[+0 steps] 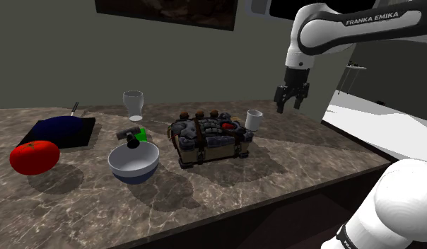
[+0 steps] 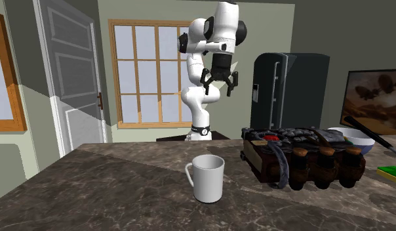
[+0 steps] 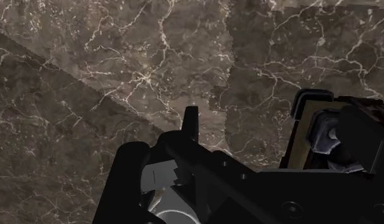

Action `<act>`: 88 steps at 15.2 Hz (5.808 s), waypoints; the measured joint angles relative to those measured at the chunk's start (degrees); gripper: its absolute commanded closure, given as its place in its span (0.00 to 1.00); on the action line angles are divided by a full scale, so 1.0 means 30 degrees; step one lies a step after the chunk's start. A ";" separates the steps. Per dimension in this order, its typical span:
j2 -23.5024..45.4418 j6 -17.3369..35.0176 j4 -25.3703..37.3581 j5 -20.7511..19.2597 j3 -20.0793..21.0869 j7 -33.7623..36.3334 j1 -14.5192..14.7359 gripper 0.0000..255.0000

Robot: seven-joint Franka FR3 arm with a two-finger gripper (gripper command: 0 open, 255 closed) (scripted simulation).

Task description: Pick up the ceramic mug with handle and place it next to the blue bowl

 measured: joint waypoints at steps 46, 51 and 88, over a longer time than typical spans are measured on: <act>1.8156 0.6978 1.2046 0.3363 -0.1799 -0.3716 -0.1748 1.00; 1.8046 0.6733 1.2178 0.3337 -0.1811 -0.3699 -0.1731 1.00; 1.3851 0.0389 1.4336 0.2323 -0.1557 -0.1985 -0.0324 1.00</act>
